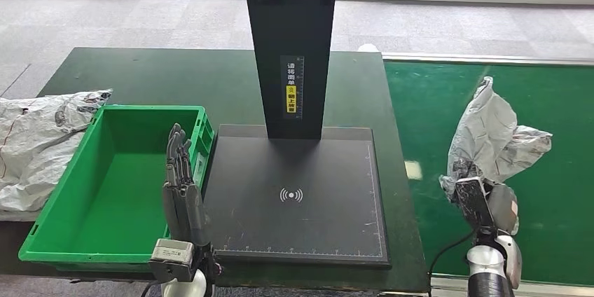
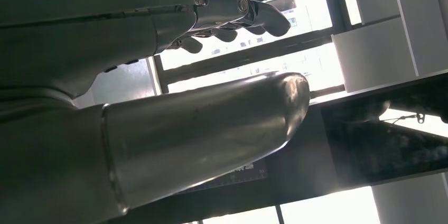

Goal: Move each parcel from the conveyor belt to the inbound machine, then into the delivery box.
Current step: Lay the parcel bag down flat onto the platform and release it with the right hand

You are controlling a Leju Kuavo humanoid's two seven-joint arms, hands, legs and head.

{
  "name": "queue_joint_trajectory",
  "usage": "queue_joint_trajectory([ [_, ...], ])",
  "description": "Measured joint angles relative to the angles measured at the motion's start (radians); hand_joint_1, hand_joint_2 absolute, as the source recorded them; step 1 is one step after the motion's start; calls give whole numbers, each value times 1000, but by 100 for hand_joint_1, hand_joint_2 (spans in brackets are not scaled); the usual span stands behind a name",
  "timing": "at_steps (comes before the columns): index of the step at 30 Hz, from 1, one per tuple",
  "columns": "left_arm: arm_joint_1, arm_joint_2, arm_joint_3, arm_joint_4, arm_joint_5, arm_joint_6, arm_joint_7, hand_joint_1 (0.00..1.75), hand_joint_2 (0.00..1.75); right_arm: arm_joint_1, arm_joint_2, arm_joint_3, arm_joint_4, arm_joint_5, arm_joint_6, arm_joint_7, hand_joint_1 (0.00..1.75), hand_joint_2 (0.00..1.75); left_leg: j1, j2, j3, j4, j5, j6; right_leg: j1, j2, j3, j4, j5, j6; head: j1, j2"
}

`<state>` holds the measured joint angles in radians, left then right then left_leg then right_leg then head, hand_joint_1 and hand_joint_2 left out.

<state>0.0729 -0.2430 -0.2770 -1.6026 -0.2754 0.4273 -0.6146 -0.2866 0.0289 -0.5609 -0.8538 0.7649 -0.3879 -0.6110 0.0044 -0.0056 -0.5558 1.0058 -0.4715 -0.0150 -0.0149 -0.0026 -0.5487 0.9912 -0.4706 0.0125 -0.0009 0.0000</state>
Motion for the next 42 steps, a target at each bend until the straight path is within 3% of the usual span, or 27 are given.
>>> queue_joint_trajectory([
  [7,0,0,0,0,-10,-7,2,0,0,70,35,47,-120,-101,61,-38,175,175,0,0,0,0,0,0,0,0,0,0,0,0,0,0],
  [12,-1,0,0,4,-14,-45,8,0,0,180,98,175,-320,-147,181,-41,175,175,1,0,-2,-1,0,0,1,1,-2,0,0,0,0,0],
  [14,-8,-1,0,16,-9,-63,7,0,0,209,127,268,-385,-158,251,-50,175,175,1,2,-2,-1,0,0,1,2,-3,1,0,-1,0,0],
  [17,-33,-1,-4,53,7,-74,-2,0,0,211,180,489,-427,-186,337,-46,175,175,2,7,-2,-1,1,-2,1,6,-6,3,1,-3,0,0],
  [20,-43,-2,-10,72,28,-63,-26,0,0,183,220,711,-422,-261,348,-32,175,175,2,9,-2,-1,3,-4,1,8,-9,4,2,-5,1,0],
  [23,-42,-1,-14,69,36,-49,-34,0,0,150,232,833,-405,-323,344,-37,175,175,2,5,-3,-1,4,-5,2,5,-8,4,2,-5,1,0],
  [29,-40,1,-15,55,38,-34,-36,0,0,129,229,901,-385,-355,348,-41,175,175,1,4,-4,-1,3,-5,1,4,-8,4,2,-5,0,0],
  [42,-39,1,-15,43,32,-30,-26,0,0,128,224,907,-372,-352,384,-14,175,175,2,4,-4,-1,3,-5,1,4,-8,4,2,-5,0,0],
])
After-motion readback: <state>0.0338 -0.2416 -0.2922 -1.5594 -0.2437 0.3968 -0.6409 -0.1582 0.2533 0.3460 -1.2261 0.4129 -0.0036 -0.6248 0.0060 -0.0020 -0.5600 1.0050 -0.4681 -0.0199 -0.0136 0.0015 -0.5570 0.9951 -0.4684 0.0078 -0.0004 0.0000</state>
